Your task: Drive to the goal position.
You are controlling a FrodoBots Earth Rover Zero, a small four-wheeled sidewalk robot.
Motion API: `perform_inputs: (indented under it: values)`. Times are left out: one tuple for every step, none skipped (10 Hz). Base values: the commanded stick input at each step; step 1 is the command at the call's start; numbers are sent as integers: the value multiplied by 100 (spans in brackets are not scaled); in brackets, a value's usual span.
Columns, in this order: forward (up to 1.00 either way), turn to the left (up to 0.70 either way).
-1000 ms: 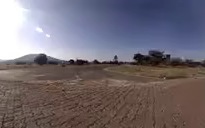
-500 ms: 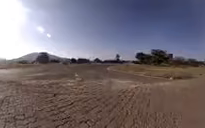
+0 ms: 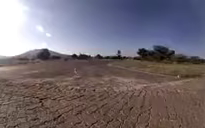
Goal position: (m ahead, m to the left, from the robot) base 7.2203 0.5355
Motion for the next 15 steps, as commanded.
perform_inputs:
  values:
    - [100,0]
    - [100,0]
    - [100,0]
    - [100,-3]
    - [100,-10]
    - [100,-27]
    - [100,-35]
    - [100,-18]
    - [100,0]
    - [100,0]
    - [100,0]
    - [100,0]
    - [100,0]
    - [100,0]
    - [100,0]
